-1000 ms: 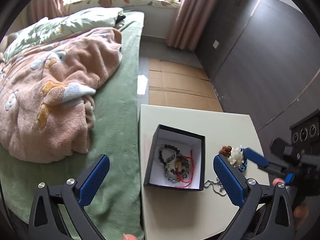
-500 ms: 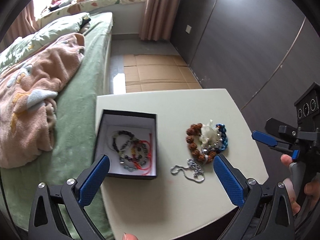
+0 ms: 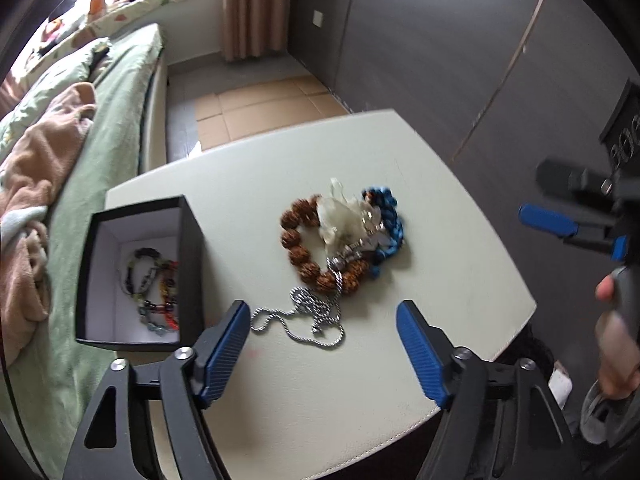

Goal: Organize jewelry
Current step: 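Reach the left gripper to the silver chain and close on it, then lift the silver chain with the left gripper and carry it over the black box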

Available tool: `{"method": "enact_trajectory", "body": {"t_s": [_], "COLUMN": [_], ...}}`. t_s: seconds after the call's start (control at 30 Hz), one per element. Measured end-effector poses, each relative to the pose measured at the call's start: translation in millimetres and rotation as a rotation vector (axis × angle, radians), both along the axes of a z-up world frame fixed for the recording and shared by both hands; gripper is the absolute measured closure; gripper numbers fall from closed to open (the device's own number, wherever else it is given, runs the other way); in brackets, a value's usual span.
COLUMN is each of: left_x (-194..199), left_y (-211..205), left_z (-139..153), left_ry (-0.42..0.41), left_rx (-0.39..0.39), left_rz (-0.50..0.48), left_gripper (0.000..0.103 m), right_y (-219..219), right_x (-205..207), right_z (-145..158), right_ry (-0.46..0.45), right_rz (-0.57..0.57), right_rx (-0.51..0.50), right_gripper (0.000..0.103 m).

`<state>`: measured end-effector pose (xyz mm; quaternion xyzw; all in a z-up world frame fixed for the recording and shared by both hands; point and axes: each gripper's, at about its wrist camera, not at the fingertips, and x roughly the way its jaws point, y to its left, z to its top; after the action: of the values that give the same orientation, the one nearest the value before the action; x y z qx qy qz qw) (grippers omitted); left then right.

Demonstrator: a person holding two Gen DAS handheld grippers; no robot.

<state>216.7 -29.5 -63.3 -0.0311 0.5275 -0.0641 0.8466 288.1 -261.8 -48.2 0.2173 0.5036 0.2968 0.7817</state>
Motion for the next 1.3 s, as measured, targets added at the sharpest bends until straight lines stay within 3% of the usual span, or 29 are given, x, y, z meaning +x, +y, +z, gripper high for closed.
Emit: {"method": "enact_trajectory", "body": {"t_s": [0.43, 0.63, 0.73, 0.77, 0.87, 0.93, 1.23, 1.3], "left_x": [17, 27, 26, 26, 27, 28, 24, 24], "left_y": [-25, -24, -25, -26, -25, -23, -3, 0], "left_z": [-56, -69, -67, -65, -64, -60, -4, 14], "left_ry": [0.123, 0.151, 0.136, 0.134, 0.146, 0.129, 0.008, -0.031], "left_rx": [0.126, 0.131, 0.143, 0.147, 0.138, 0.137, 0.088, 0.087], "left_rz": [-0.055, -0.052, -0.061, -0.065, -0.064, -0.064, -0.038, -0.028], "left_gripper": [0.042, 0.050, 0.064, 0.086, 0.090, 0.099, 0.099, 0.100], "right_y": [-28, -30, -28, -28, -21, -14, 12, 19], "right_x": [1, 1, 2, 2, 2, 2, 4, 7], "right_z": [2, 2, 1, 1, -3, -6, -18, -21], "right_ry": [0.003, 0.005, 0.006, 0.007, 0.018, 0.027, 0.057, 0.067], "right_rz": [-0.044, -0.045, -0.047, -0.045, -0.029, -0.014, 0.030, 0.037], "right_rx": [0.027, 0.040, 0.040, 0.039, 0.028, 0.017, -0.001, -0.005], "right_gripper": [0.000, 0.000, 0.000, 0.000, 0.000, 0.000, 0.002, 0.009]}}
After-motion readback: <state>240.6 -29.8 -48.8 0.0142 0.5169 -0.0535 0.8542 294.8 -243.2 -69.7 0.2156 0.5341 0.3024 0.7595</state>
